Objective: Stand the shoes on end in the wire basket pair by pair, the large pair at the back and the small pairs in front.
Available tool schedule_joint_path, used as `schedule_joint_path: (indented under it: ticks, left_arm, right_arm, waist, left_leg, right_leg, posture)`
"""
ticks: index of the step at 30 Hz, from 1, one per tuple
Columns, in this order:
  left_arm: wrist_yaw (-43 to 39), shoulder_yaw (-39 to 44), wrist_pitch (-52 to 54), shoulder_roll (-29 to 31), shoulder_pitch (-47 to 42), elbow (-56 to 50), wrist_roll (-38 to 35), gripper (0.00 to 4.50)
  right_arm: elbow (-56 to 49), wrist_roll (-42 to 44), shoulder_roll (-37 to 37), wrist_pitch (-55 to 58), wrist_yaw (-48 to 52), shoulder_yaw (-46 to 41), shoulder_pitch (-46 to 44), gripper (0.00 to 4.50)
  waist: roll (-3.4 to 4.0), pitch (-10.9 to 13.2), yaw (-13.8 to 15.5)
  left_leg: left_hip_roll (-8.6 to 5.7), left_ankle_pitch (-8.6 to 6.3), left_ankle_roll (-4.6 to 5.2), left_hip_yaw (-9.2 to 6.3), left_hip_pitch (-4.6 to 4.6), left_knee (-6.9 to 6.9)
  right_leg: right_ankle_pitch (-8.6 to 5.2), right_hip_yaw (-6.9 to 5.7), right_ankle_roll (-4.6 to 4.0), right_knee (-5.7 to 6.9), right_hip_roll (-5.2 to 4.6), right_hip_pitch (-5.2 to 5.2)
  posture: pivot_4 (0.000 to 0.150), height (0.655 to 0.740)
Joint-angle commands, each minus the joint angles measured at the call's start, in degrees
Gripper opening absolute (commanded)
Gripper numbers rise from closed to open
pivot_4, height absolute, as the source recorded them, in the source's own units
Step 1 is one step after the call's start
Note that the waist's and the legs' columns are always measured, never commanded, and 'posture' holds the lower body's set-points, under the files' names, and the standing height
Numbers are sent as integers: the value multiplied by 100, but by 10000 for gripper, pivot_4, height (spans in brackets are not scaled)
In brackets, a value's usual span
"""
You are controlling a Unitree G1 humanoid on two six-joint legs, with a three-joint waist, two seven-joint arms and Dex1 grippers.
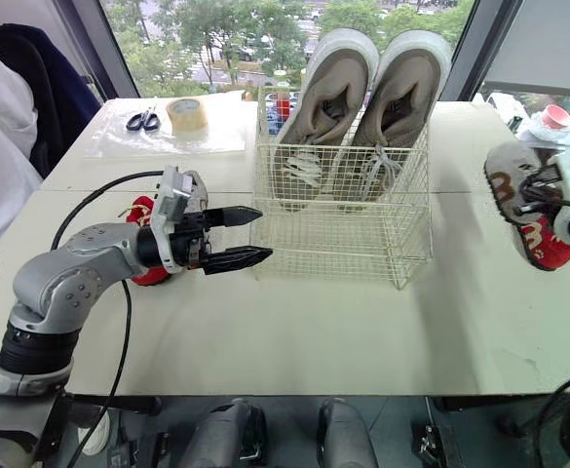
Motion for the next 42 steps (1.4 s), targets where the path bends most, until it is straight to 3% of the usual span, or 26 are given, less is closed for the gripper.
schedule_joint_path:
  ticks: [1, 6, 13, 17, 21, 28, 34, 42]
  left_arm:
    - [-143, 162, -118, -52, -306, 114, -59, 45000]
    - [-324, 312, 192, -148, -727, 546, -422, 45000]
    - [-818, 443, 448, -135, -1356, 1288, -653, 45000]
    - [-891, 603, 751, -215, -1761, 1667, -925, 45000]
    - [-1070, 725, 1099, -134, -2140, 2084, -1079, 45000]
    - [-1529, 682, 1539, 175, -2678, 2768, -969, 45000]
    - [-1743, 721, 1721, 281, -2914, 3141, -891, 45000]
    - [-1782, 754, 1890, 296, -2912, 3149, -888, 45000]
  right_arm:
    - [-1032, 331, -290, 356, 126, -576, 18, 1565]
    - [-1987, 920, -525, 350, 492, -1007, -294, 1565]
    - [-2822, 2007, -578, 380, 547, -1186, -1391, 1565]
    - [-3458, 2893, -572, 462, 717, -877, -1765, 1565]
    - [-3804, 3228, -595, 310, 938, -321, -1802, 1565]
    - [-4014, 2906, -564, -544, 1602, 757, -1822, 1565]
    - [-3918, 1969, -579, -1730, 2293, 1625, -1828, 1565]
    - [-3561, 1299, -365, -2636, 2753, 2122, -2106, 1565]
  waist:
    - [0, 0, -9]
    - [3, 1, -10]
    - [2, 2, -23]
    - [1, 2, -11]
    - [0, 2, -24]
    - [-1, 2, -20]
    - [-2, 3, -15]
    - [-3, 3, -24]
  left_leg:
    - [0, -3, 5, 1, 1, 1]
    - [0, -13, 23, -1, 0, -1]
    - [1, -14, 24, -2, -3, -2]
    - [0, -15, 26, -5, -10, -1]
    - [0, -16, 28, -4, -11, 0]
    - [0, -16, 29, -3, -12, 1]
    - [-1, -14, 25, 0, -14, 2]
    - [0, -1, 3, 2, -15, 3]
  right_leg:
    - [0, 1, 0, 0, 0, 1]
    - [0, 1, 0, 0, 1, -4]
    - [-1, 1, 0, -1, 3, -8]
    - [-1, 0, -1, -2, 1, -11]
    - [0, 1, 0, -4, -1, -10]
    - [-1, 0, 0, -2, 1, -14]
    - [-1, 0, 2, -3, 0, -15]
    - [-2, 0, 2, -1, 0, -17]
  posture:
    - [1500, 7400]
    - [1500, 7400]
    - [1500, 7400]
    - [1500, 7400]
    - [1500, 7400]
    - [1500, 7400]
    - [1500, 7400]
    - [1500, 7400]
